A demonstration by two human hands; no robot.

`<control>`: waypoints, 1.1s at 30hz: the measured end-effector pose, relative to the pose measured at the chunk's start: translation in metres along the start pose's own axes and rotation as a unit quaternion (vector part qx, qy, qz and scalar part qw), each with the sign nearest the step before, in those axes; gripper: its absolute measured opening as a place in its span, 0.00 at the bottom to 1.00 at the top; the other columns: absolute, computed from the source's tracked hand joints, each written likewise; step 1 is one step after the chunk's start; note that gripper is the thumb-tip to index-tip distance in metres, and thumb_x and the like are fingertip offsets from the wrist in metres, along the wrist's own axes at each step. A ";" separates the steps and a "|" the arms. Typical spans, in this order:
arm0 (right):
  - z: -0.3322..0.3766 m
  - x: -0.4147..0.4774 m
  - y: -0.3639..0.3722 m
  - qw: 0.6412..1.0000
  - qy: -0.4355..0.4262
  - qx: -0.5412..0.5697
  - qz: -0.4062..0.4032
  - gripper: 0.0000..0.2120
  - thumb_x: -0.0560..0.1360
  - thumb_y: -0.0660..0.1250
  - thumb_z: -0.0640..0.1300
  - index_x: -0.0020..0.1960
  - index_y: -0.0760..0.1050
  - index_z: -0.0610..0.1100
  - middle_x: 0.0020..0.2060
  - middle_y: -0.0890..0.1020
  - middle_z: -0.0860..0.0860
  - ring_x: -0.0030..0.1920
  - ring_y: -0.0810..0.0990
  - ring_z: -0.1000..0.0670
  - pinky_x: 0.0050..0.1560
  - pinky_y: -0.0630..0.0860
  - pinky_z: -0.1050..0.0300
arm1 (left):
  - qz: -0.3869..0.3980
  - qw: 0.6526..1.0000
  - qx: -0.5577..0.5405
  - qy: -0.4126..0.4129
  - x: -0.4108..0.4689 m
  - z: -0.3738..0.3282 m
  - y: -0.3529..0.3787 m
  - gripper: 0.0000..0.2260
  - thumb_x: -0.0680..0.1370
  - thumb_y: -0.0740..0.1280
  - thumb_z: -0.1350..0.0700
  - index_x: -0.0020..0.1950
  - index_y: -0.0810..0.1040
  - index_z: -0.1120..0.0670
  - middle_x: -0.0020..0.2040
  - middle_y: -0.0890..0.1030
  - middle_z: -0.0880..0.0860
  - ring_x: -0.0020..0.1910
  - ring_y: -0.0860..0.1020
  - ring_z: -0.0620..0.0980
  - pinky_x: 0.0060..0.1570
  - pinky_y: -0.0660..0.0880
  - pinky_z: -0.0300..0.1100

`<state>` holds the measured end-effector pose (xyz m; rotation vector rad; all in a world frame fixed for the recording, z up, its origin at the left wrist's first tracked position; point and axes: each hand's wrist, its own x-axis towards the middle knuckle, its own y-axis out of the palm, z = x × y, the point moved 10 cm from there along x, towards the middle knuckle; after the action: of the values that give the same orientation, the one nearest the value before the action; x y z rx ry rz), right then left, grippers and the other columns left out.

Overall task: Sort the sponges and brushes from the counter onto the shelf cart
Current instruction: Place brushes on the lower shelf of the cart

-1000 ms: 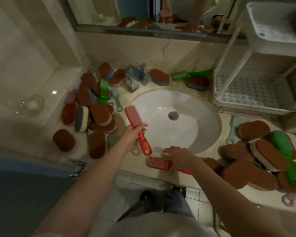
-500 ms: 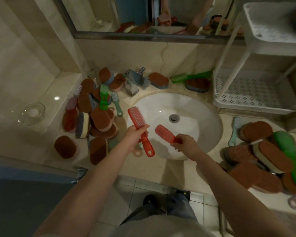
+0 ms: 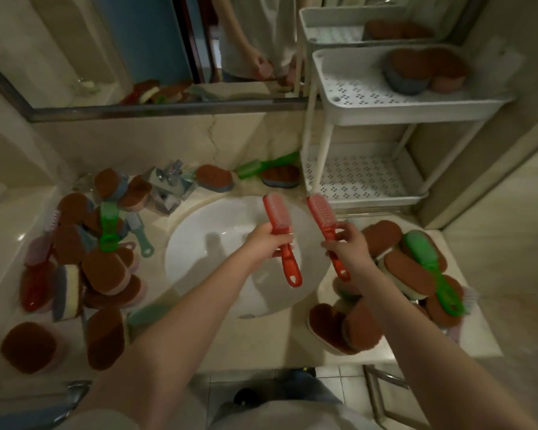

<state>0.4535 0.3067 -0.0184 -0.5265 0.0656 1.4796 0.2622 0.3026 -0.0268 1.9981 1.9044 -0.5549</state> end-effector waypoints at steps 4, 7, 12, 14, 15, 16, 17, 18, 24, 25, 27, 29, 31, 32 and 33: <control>-0.004 0.024 -0.049 0.998 0.013 0.001 -0.062 0.19 0.71 0.71 0.36 0.59 0.71 0.47 0.43 0.81 0.45 0.35 0.80 0.47 0.38 0.79 0.52 | 0.053 0.997 0.052 0.012 0.016 -0.027 0.049 0.07 0.76 0.67 0.63 0.53 0.76 0.56 0.44 0.79 0.52 0.44 0.79 0.50 0.43 0.77 0.42; -0.010 0.047 -0.077 0.994 0.039 0.012 -0.104 0.21 0.71 0.71 0.37 0.62 0.70 0.44 0.45 0.81 0.42 0.39 0.80 0.44 0.44 0.78 0.46 | 0.075 0.994 0.079 0.023 0.028 -0.044 0.083 0.08 0.75 0.67 0.64 0.52 0.76 0.57 0.42 0.79 0.50 0.41 0.78 0.47 0.39 0.76 0.38; -0.003 0.089 -0.111 0.987 0.067 -0.056 -0.133 0.24 0.70 0.73 0.41 0.61 0.66 0.40 0.49 0.75 0.46 0.50 0.76 0.44 0.47 0.72 0.52 | 0.077 0.991 0.106 0.023 0.059 -0.062 0.117 0.06 0.74 0.68 0.64 0.49 0.77 0.56 0.43 0.80 0.52 0.43 0.79 0.48 0.43 0.78 0.41; -0.001 0.106 -0.114 0.987 0.089 -0.051 -0.122 0.21 0.70 0.73 0.43 0.56 0.65 0.43 0.50 0.78 0.44 0.49 0.79 0.43 0.48 0.78 0.47 | 0.066 0.993 0.098 0.017 0.072 -0.066 0.121 0.06 0.74 0.68 0.64 0.45 0.77 0.54 0.46 0.80 0.53 0.47 0.79 0.51 0.46 0.78 0.43; 0.000 0.114 -0.116 0.987 0.092 -0.057 -0.119 0.20 0.69 0.72 0.44 0.54 0.64 0.44 0.50 0.78 0.43 0.49 0.80 0.41 0.49 0.79 0.44 | 0.056 0.994 0.089 0.011 0.077 -0.067 0.121 0.07 0.74 0.68 0.64 0.44 0.76 0.53 0.46 0.80 0.53 0.47 0.79 0.51 0.46 0.78 0.44; 0.004 0.120 -0.118 0.987 0.086 -0.070 -0.117 0.20 0.69 0.72 0.44 0.54 0.64 0.44 0.51 0.79 0.42 0.49 0.80 0.40 0.50 0.79 0.44 | 0.045 0.996 0.080 0.006 0.081 -0.068 0.120 0.07 0.74 0.68 0.64 0.44 0.76 0.53 0.45 0.80 0.53 0.46 0.79 0.51 0.46 0.78 0.43; 0.009 0.125 -0.119 0.986 0.078 -0.090 -0.114 0.21 0.69 0.73 0.45 0.55 0.65 0.43 0.51 0.78 0.42 0.51 0.80 0.40 0.50 0.79 0.46 | 0.035 0.997 0.071 0.004 0.086 -0.069 0.119 0.07 0.74 0.68 0.64 0.44 0.76 0.53 0.45 0.80 0.52 0.45 0.79 0.50 0.46 0.78 0.43; 0.013 0.129 -0.120 0.985 0.070 -0.117 -0.108 0.25 0.69 0.74 0.48 0.58 0.66 0.41 0.51 0.78 0.43 0.53 0.79 0.40 0.49 0.77 0.50 | 0.026 0.998 0.065 0.004 0.089 -0.069 0.118 0.06 0.74 0.68 0.65 0.45 0.77 0.54 0.44 0.80 0.52 0.43 0.79 0.49 0.45 0.78 0.43; 0.016 0.131 -0.128 0.974 0.051 -0.189 -0.115 0.32 0.71 0.70 0.58 0.63 0.66 0.37 0.57 0.77 0.42 0.58 0.76 0.40 0.48 0.71 0.53 | -0.005 0.999 0.050 0.007 0.098 -0.067 0.110 0.07 0.74 0.68 0.64 0.47 0.77 0.52 0.52 0.80 0.55 0.50 0.80 0.53 0.41 0.78 0.41; 0.012 0.128 -0.131 0.974 0.058 -0.179 -0.127 0.31 0.72 0.68 0.58 0.64 0.65 0.37 0.58 0.77 0.41 0.58 0.76 0.39 0.51 0.72 0.51 | -0.006 0.999 0.051 0.005 0.098 -0.066 0.110 0.07 0.74 0.68 0.64 0.47 0.77 0.52 0.52 0.80 0.55 0.51 0.80 0.53 0.40 0.77 0.41; 0.004 0.117 -0.140 0.975 0.075 -0.140 -0.154 0.31 0.73 0.66 0.61 0.64 0.66 0.39 0.59 0.77 0.41 0.57 0.77 0.39 0.54 0.75 0.48 | -0.006 0.999 0.053 0.001 0.098 -0.063 0.110 0.07 0.75 0.68 0.63 0.49 0.77 0.54 0.52 0.80 0.55 0.50 0.79 0.53 0.40 0.78 0.41; -0.013 0.103 -0.142 0.980 0.097 -0.039 -0.168 0.32 0.72 0.66 0.63 0.64 0.66 0.41 0.55 0.79 0.43 0.50 0.81 0.41 0.51 0.80 0.46 | -0.003 0.999 0.048 -0.003 0.098 -0.061 0.111 0.06 0.75 0.68 0.63 0.50 0.77 0.55 0.51 0.80 0.56 0.50 0.79 0.53 0.42 0.78 0.43; -0.033 0.086 -0.136 0.977 0.135 0.067 -0.150 0.27 0.73 0.66 0.61 0.60 0.67 0.41 0.46 0.80 0.46 0.41 0.82 0.46 0.42 0.82 0.49 | 0.003 0.999 0.040 -0.006 0.096 -0.057 0.111 0.06 0.74 0.68 0.64 0.47 0.77 0.54 0.49 0.79 0.57 0.48 0.79 0.54 0.42 0.78 0.45; -0.041 0.079 -0.130 0.976 0.153 0.092 -0.128 0.26 0.73 0.66 0.61 0.57 0.69 0.41 0.43 0.80 0.47 0.39 0.82 0.48 0.40 0.82 0.52 | 0.005 0.999 0.037 -0.007 0.095 -0.056 0.112 0.06 0.74 0.68 0.65 0.47 0.77 0.54 0.48 0.79 0.57 0.47 0.79 0.54 0.41 0.78 0.44; -0.046 0.072 -0.124 0.975 0.162 0.110 -0.105 0.25 0.73 0.66 0.61 0.55 0.71 0.40 0.40 0.80 0.47 0.37 0.81 0.48 0.37 0.80 0.54 | 0.008 0.999 0.033 -0.007 0.094 -0.056 0.112 0.06 0.74 0.68 0.65 0.47 0.77 0.55 0.48 0.79 0.57 0.46 0.79 0.53 0.41 0.78 0.44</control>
<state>0.5924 0.3562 -0.0483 -0.5704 0.4151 1.1533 0.3803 0.4051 -0.0280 2.0432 1.8823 -0.6330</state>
